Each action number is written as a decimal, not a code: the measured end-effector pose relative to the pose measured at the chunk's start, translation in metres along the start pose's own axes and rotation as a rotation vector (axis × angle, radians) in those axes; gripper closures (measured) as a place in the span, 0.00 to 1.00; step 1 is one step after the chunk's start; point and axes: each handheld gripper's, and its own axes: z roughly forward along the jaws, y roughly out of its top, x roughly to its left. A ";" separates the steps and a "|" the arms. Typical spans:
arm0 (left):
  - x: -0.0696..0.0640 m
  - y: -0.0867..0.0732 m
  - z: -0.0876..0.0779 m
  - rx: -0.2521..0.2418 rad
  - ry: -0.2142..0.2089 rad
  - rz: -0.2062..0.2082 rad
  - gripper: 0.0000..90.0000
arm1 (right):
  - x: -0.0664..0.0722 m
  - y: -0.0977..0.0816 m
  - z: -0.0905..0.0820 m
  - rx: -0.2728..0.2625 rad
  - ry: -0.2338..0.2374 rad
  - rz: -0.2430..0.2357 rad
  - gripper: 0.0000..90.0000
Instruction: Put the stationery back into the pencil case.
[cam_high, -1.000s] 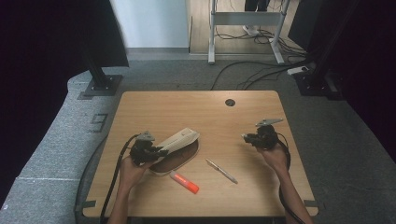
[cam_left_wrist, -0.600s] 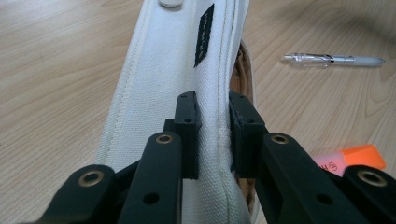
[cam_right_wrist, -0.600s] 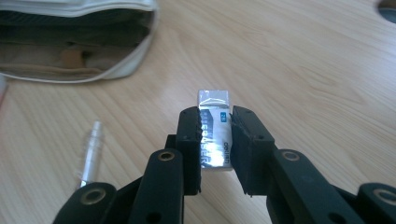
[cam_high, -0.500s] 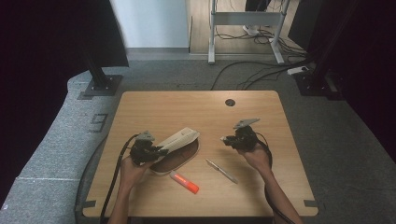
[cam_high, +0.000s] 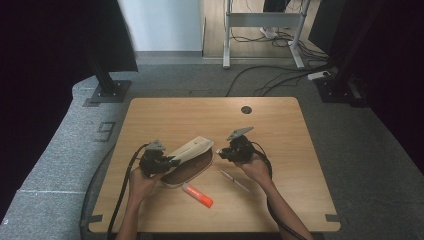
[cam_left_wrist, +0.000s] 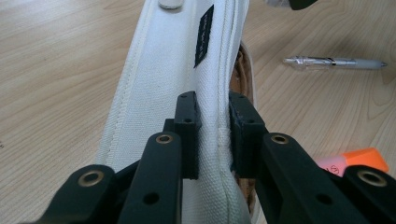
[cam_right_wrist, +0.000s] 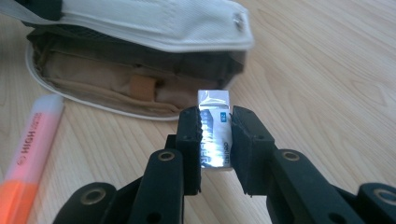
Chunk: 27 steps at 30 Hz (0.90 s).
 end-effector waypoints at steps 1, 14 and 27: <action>0.000 0.000 0.000 0.000 0.000 -0.001 0.84 | 0.002 0.002 0.002 0.002 0.002 -0.002 0.80; -0.001 0.001 -0.002 -0.010 0.004 -0.001 0.84 | 0.014 0.014 0.034 0.031 0.025 -0.029 0.80; -0.001 0.001 -0.001 -0.009 0.001 0.000 0.84 | 0.018 0.019 0.064 0.051 0.006 -0.038 0.80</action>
